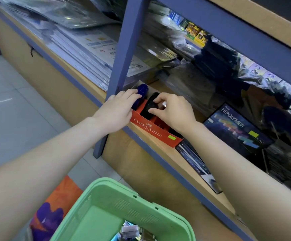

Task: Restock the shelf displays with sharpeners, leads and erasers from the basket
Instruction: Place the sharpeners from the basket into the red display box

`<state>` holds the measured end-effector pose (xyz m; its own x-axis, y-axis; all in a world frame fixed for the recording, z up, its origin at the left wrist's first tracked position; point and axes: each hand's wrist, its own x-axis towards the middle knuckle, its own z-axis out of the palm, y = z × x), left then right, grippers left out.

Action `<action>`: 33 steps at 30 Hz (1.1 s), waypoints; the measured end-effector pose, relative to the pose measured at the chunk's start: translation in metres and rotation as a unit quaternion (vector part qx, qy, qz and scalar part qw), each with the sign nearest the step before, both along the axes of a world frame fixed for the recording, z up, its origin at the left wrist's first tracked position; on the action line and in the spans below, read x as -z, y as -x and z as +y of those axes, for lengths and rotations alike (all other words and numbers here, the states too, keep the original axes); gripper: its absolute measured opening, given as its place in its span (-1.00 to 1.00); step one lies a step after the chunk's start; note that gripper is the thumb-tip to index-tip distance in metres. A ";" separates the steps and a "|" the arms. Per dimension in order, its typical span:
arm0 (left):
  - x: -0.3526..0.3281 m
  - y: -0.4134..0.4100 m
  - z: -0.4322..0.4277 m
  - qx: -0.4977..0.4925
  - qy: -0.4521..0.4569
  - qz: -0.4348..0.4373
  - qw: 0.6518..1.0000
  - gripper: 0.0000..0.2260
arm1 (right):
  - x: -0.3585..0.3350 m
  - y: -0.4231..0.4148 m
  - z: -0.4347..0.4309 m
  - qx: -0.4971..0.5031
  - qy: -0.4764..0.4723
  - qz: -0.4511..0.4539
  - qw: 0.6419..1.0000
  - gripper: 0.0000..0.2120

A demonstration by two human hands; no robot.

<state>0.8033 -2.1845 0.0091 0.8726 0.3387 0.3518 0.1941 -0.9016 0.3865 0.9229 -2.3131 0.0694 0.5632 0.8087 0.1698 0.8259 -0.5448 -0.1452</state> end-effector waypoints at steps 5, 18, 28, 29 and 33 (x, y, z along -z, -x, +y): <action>0.002 0.002 0.002 -0.007 -0.003 0.011 1.000 -0.52 | -0.001 0.005 0.015 -0.004 0.054 0.005 0.999 -0.67; -0.010 -0.002 -0.072 0.068 -0.051 -0.060 0.995 -0.65 | 0.002 0.018 -0.111 0.037 -0.269 0.474 0.838 -0.84; 0.019 -0.050 -0.159 0.205 -0.111 0.076 0.969 -0.54 | -0.001 -0.014 -0.203 0.136 -0.267 0.217 0.929 -0.90; 0.020 -0.050 -0.163 0.201 -0.113 0.083 0.969 -0.53 | -0.001 -0.018 -0.209 0.153 -0.279 0.205 0.926 -0.91; 0.018 -0.047 -0.175 0.192 -0.110 0.092 0.971 -0.50 | 0.001 -0.037 -0.219 0.184 -0.298 0.188 0.918 -0.93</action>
<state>0.8499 -2.3597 -0.0086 0.9747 -0.0899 0.2048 -0.1254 -0.9778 0.1676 0.9596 -2.5323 0.0684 0.8893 0.3785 0.2566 0.4315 -0.5086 -0.7451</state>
